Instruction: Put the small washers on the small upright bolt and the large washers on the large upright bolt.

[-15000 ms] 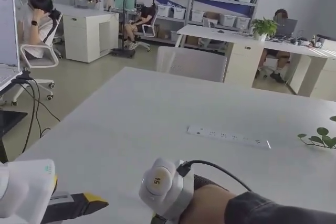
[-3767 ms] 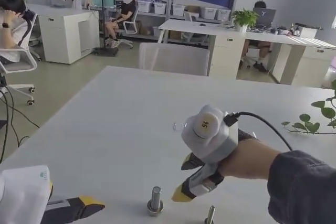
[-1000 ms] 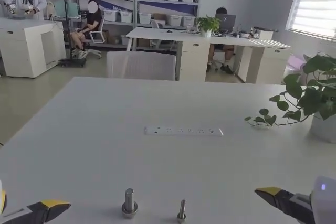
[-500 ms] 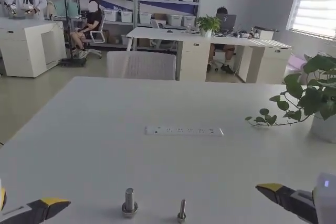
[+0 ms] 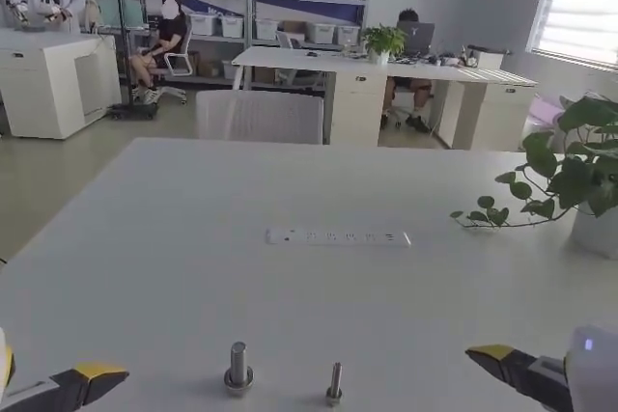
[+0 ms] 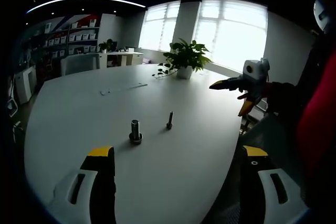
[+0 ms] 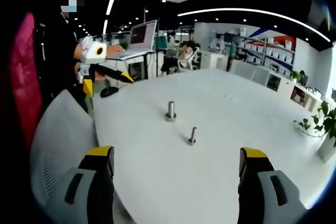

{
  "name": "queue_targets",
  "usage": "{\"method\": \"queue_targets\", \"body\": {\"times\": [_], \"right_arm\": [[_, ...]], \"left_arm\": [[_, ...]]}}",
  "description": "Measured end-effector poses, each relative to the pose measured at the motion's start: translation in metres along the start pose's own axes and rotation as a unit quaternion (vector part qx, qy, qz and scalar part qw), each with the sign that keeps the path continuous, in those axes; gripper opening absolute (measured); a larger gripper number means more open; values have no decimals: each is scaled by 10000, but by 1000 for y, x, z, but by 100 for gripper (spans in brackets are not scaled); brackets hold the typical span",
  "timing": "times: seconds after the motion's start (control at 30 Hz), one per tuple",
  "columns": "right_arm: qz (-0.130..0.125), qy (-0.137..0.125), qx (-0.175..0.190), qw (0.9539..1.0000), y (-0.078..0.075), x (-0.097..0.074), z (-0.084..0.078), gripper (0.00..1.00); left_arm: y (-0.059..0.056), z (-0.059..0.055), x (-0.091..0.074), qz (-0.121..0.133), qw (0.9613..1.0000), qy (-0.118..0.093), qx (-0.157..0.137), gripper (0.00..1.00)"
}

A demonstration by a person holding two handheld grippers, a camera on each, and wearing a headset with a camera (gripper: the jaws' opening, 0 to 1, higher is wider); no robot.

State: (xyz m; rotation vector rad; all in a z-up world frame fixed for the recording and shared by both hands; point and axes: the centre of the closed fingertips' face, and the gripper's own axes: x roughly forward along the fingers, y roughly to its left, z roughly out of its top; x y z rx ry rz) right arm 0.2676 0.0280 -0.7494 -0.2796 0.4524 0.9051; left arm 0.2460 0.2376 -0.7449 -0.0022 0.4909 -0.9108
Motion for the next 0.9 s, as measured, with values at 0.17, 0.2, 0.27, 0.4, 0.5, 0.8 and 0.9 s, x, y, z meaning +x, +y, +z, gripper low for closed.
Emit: {"method": "queue_targets", "body": {"times": [0.17, 0.2, 0.27, 0.4, 0.5, 0.8, 0.9], "right_arm": [[50, 59, 76, 9999, 1, 4, -9, 100], [51, 37, 101, 9999, 0, 4, -10, 100], [37, 75, 128, 9999, -2, 4, -12, 100], [1, 73, 144, 9999, -4, 3, -13, 100], [-13, 123, 160, 9998, -6, 3, -17, 100], [-13, 143, 155, 9998, -4, 2, -17, 100], [-1, 144, 159, 9998, -4, 2, -17, 100]], "left_arm": [[4, -9, 1, 37, 9999, 44, -85, 100], [5, -11, 1, 43, 9999, 45, -133, 100], [6, -14, 0, 62, 9998, 67, -164, 100], [7, -17, 0, 74, 9997, 78, -200, 100], [9, -18, 1, 90, 9997, 100, -227, 100], [8, -18, 1, 72, 9997, 112, -218, 100], [8, -18, 0, 75, 9997, 112, -223, 100]]}}
